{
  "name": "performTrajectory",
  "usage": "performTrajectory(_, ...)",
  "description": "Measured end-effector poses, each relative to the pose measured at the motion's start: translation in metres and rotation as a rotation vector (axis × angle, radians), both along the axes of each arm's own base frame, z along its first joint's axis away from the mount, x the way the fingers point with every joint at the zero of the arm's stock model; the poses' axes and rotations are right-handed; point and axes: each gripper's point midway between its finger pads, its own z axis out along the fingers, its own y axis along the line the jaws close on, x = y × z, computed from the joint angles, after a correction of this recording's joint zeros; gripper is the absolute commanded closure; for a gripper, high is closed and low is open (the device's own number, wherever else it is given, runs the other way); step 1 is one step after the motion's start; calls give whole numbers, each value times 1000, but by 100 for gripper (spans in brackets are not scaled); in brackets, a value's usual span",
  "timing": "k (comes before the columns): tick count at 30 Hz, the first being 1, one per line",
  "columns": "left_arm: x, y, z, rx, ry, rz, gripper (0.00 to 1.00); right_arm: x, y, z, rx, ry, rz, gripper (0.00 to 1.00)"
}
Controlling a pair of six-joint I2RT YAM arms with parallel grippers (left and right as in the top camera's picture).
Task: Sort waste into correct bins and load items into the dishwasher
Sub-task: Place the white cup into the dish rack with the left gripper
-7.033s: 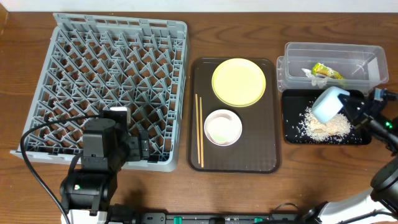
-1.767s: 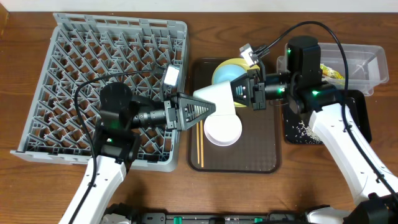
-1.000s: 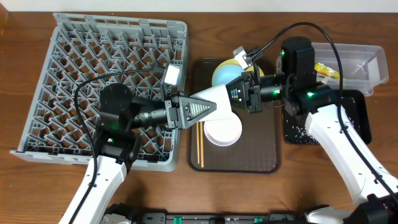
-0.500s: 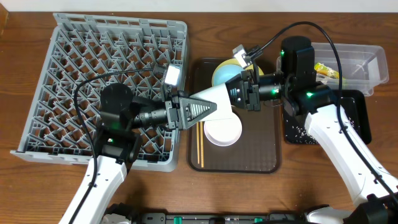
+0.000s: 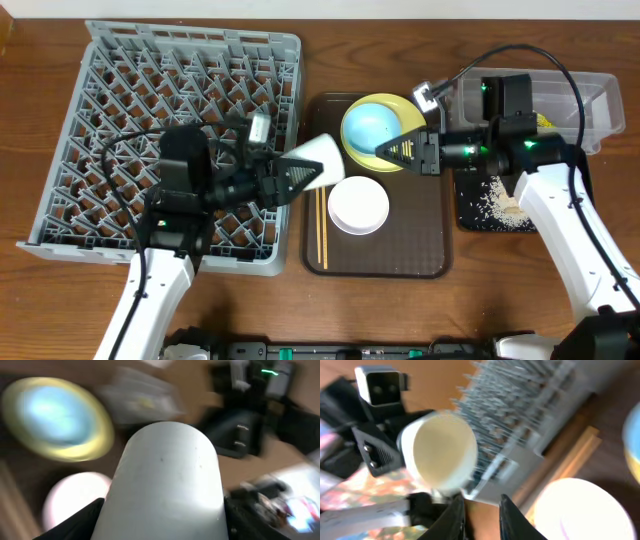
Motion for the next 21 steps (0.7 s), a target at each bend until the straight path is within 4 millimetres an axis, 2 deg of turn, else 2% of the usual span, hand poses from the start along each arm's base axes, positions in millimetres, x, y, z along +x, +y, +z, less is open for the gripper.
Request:
performTrajectory(4, 12, 27, -28, 122, 44, 130, 94, 2, -11, -22, -116, 14, -47, 82)
performTrajectory(6, 17, 54, -45, 222, 106, 231, 94, 1, -20, -36, -201, 30, -73, 82)
performTrajectory(8, 18, 74, -51, 299, 150, 305, 94, -1, -27, -47, -265, 47, -91, 82)
performTrajectory(12, 17, 121, -44, 458, 216, 479, 94, -5, -43, -64, -392, 68, -125, 81)
performTrajectory(17, 2, 174, -51, 643, 313, 659, 94, -9, -62, -65, -508, 36, -175, 81)
performTrajectory(21, -12, 200, -67, 749, 406, 734, 94, -10, -70, -55, -547, -18, -206, 80)
